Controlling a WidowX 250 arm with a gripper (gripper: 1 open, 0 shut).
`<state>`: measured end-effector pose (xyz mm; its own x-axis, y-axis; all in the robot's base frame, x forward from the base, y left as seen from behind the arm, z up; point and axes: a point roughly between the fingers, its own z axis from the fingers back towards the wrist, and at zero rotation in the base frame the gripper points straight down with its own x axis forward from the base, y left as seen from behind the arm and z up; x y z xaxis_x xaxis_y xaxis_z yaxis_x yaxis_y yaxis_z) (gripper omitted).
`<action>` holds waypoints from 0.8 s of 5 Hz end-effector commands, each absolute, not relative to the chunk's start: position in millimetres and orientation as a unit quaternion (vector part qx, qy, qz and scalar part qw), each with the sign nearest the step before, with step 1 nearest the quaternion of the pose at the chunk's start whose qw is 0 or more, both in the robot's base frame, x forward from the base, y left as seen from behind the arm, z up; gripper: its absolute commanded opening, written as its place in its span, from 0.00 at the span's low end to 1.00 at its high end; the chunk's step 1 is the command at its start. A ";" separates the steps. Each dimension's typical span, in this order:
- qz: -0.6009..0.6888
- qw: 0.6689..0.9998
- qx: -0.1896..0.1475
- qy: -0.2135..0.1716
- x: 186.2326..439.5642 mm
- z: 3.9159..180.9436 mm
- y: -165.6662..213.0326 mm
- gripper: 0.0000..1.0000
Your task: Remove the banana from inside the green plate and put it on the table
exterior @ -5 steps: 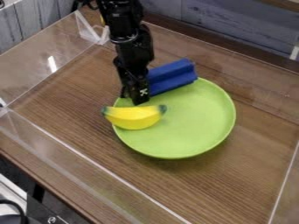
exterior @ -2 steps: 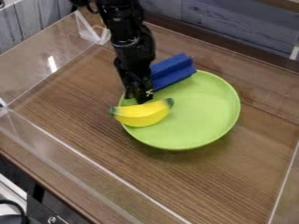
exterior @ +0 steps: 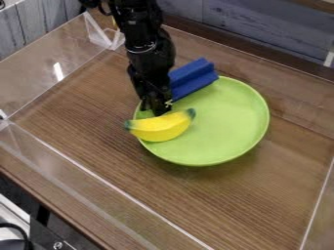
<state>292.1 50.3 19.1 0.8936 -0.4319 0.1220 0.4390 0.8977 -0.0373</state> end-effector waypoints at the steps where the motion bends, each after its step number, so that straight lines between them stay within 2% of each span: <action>1: -0.239 0.969 -0.053 -0.016 267.6 5.1 43.1 0.00; 3: -0.222 0.973 -0.055 -0.016 277.2 4.2 41.7 0.00; 4: -0.229 0.972 -0.056 -0.015 265.5 3.9 39.2 0.00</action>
